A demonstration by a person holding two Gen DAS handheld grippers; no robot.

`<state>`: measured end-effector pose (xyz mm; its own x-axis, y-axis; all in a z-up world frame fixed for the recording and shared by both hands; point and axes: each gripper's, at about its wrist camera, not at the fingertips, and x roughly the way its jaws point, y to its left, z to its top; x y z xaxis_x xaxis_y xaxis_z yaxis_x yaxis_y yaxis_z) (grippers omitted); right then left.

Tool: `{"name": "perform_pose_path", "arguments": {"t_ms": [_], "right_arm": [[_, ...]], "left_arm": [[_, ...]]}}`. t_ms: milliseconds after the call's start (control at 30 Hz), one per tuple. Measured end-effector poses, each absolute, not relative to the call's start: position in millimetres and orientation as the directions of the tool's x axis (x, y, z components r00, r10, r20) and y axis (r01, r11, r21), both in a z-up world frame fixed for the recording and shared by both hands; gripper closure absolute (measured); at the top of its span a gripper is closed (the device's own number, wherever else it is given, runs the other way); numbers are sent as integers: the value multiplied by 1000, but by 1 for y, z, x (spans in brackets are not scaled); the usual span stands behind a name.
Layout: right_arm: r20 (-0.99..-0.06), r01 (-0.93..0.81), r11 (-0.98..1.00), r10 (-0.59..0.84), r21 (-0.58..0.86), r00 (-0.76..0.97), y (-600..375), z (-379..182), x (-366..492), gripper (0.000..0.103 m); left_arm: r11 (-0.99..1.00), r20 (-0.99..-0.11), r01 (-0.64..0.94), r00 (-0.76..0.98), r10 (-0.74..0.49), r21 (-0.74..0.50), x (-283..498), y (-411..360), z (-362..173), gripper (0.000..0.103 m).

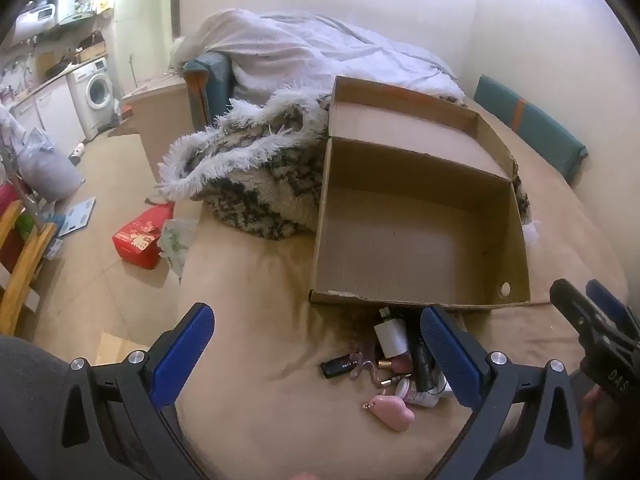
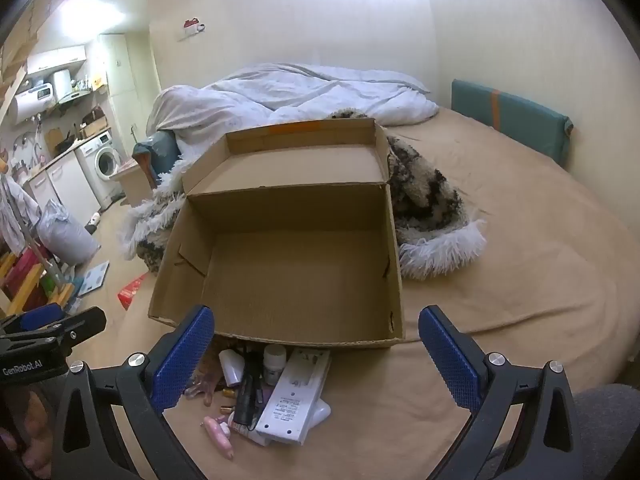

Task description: Organize rigid objects

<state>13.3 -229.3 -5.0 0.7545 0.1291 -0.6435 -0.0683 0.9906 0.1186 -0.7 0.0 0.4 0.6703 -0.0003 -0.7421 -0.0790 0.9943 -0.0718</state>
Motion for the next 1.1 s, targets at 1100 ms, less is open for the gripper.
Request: {"name": "perform_pose_path", "arguments": {"t_ms": [1100], "right_arm": [[-664,-55,988,140,147,735,-236,-10,16,0]], "left_arm": [[994,-755,-80,656,-5,-76,2,-1,-5,0]]}}
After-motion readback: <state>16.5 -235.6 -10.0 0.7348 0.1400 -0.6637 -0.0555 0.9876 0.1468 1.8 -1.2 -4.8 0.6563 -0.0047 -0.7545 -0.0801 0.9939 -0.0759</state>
